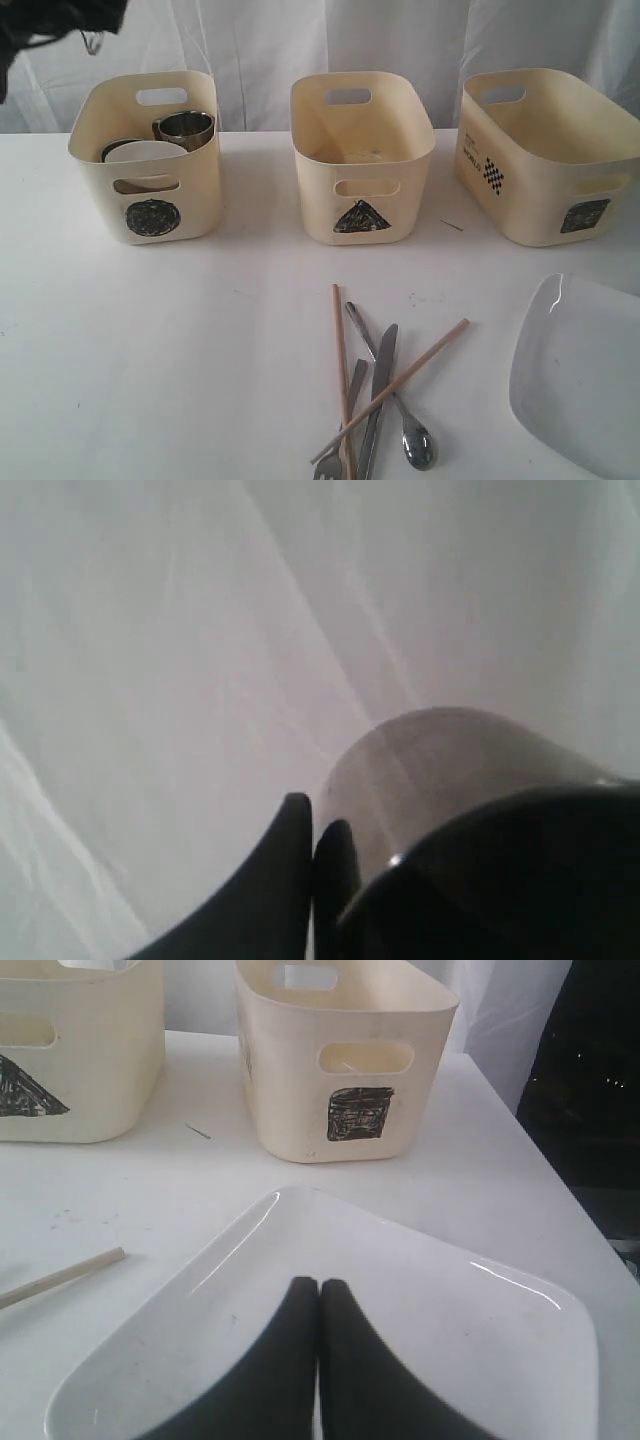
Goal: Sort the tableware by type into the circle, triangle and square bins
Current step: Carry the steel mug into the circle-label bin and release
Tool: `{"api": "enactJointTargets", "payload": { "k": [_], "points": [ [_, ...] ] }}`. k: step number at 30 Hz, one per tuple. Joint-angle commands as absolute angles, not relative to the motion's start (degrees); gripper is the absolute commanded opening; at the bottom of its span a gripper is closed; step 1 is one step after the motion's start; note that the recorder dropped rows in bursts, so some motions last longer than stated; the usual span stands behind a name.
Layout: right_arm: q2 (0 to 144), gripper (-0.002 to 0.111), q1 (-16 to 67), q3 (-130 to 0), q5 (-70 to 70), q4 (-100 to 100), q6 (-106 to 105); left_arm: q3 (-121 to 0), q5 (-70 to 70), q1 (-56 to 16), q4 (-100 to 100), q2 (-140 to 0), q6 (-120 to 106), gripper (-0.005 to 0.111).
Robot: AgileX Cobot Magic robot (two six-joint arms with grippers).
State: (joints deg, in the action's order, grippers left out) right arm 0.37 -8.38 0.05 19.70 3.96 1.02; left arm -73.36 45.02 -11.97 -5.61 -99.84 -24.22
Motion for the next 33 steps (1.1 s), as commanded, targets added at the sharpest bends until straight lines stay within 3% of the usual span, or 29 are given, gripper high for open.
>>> {"api": "enactJointTargets", "payload": {
  "k": [1, 5, 7, 10, 14, 18, 24, 29, 31, 33],
  "points": [
    [0.0, 0.000, -8.6, 0.0, 19.6, 4.3, 1.3, -78.1, 44.7, -11.8, -4.1, -108.7, -22.8, 0.000],
    [0.0, 0.000, -8.6, 0.0, 19.6, 4.3, 1.3, -83.9, 23.9, -11.4, -16.4, -112.0, -19.8, 0.001],
    [0.0, 0.000, -8.6, 0.0, 19.6, 4.3, 1.3, -87.2, 13.6, -10.9, -19.5, -112.0, -19.6, 0.007],
    [0.0, 0.000, -8.6, 0.0, 19.6, 4.3, 1.3, -90.8, 8.0, -10.6, -19.2, -112.3, -19.6, 0.025],
    [0.0, 0.000, -8.6, 0.0, 19.6, 4.3, 1.3, -94.5, 4.5, -10.4, -18.8, -112.6, -19.6, 0.060],
    [0.0, 0.000, -8.6, 0.0, 19.6, 4.3, 1.3, -97.8, -7.1, -10.4, -19.0, -111.6, -19.6, 0.070],
    [0.0, 0.000, -8.6, 0.0, 19.6, 4.3, 1.3, -100.2, -23.7, -10.4, -18.8, -107.3, -19.6, 0.070],
    [0.0, 0.000, -8.6, 0.0, 19.6, 4.3, 1.3, -101.3, -48.7, -10.4, -18.8, -101.3, -17.6, 0.064],
    [0.0, 0.000, -8.6, 0.0, 19.6, 4.3, 1.3, -100.7, -54.9, -10.4, -17.6, -100.3, -17.0, 0.040],
    [0.0, 0.000, -8.6, 0.0, 19.6, 4.3, 1.3, -99.3, -55.4, -10.4, -12.5, -100.0, -13.8, 0.004]
  ]
}}
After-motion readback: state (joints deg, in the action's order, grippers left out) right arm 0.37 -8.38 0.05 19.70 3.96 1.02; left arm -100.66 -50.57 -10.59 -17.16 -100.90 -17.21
